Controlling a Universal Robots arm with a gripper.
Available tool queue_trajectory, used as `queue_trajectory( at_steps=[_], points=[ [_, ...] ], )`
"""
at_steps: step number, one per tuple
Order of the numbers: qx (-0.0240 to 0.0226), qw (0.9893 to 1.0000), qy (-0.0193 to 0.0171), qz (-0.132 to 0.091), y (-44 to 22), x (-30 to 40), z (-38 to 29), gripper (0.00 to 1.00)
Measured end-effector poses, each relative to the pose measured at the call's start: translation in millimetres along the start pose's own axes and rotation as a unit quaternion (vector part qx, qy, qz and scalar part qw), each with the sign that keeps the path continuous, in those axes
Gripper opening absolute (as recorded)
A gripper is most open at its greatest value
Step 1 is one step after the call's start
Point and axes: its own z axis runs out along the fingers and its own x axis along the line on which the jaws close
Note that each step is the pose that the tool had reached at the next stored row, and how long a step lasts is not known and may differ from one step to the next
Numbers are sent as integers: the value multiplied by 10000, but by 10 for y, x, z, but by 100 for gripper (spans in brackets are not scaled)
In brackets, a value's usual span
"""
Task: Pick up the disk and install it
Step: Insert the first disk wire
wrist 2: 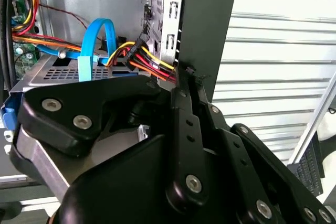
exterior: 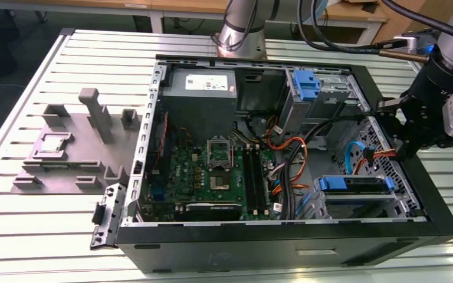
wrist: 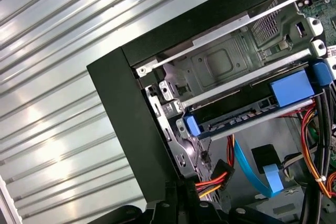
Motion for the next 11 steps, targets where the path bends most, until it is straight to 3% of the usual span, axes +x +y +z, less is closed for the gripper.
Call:
queue_trajectory(
  at_steps=[6,11],
  points=[
    [-14,10000,7,-3,-7,12,-65,18],
    [-32,10000,15,-11,-7,12,-69,18]
  ],
)
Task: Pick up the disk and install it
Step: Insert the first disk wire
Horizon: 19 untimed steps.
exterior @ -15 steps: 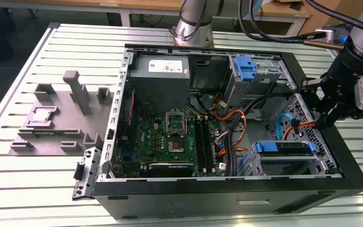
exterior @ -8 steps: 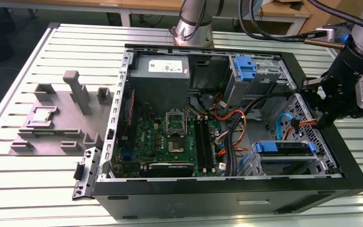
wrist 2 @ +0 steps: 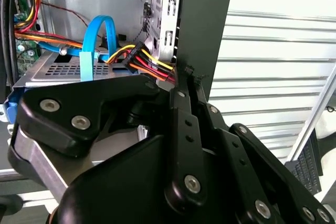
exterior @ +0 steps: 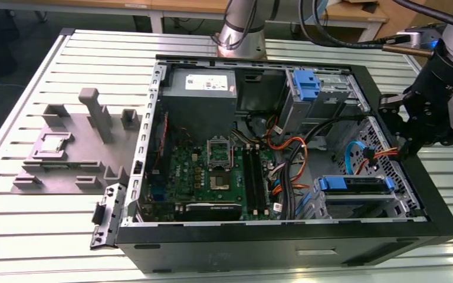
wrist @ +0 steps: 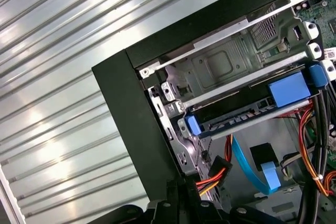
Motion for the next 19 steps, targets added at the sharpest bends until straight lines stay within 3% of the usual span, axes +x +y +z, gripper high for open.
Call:
queue_trajectory(
  at_steps=[6,14,19],
  points=[
    [-18,10000,9,-6,13,-19,-5,17],
    [-28,10000,13,-3,66,-123,-30,17],
    [-110,9992,57,391,66,-124,-26,17]
  ],
)
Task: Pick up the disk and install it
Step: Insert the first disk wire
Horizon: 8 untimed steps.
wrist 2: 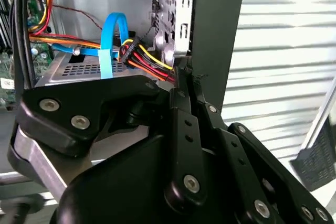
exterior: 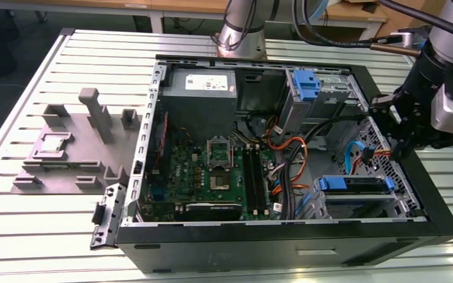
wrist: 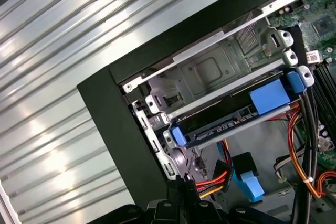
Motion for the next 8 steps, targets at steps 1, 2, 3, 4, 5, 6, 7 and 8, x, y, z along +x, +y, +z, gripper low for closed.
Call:
queue_trajectory(
  at_steps=[1,2,3,4,5,6,7,8],
  points=[
    [-17,10000,9,88,0,0,1,17],
    [-34,9998,18,176,0,0,1,17],
    [-49,9997,26,254,2,-4,1,17],
    [-56,9996,29,285,13,-22,-5,17],
    [-56,9996,29,289,26,-46,-10,17],
    [-57,9996,29,292,41,-72,-16,17],
    [-58,9995,30,296,54,-93,-21,17],
    [-60,9995,31,310,58,-101,-22,17]
  ],
)
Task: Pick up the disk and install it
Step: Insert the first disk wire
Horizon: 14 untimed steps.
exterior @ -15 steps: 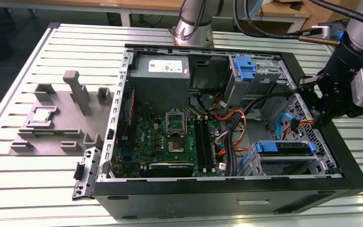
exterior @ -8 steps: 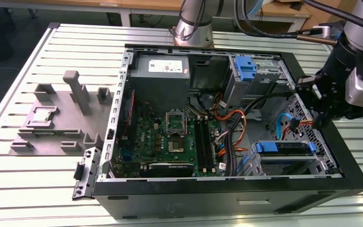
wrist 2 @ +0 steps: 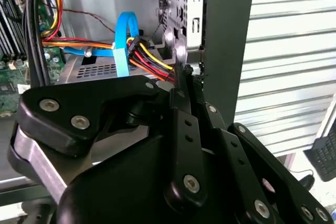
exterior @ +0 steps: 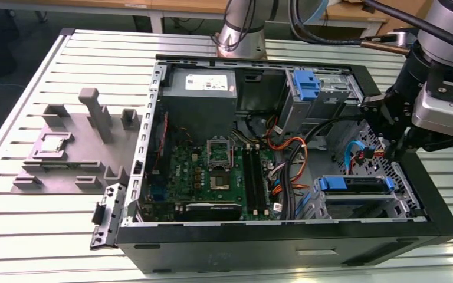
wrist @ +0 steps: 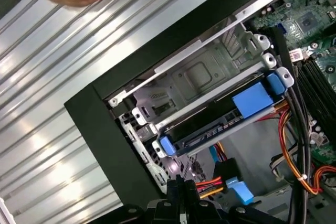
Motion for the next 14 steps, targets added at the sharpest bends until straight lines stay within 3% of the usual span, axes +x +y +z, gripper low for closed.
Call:
queue_trajectory(
  at_steps=[3,7,11,14],
  points=[
    [-42,9998,22,213,0,-1,0,17],
    [-110,9983,57,569,0,-1,2,17],
    [-179,9955,93,927,1,-2,7,17],
    [-230,9926,119,1189,1,-3,13,17]
  ],
)
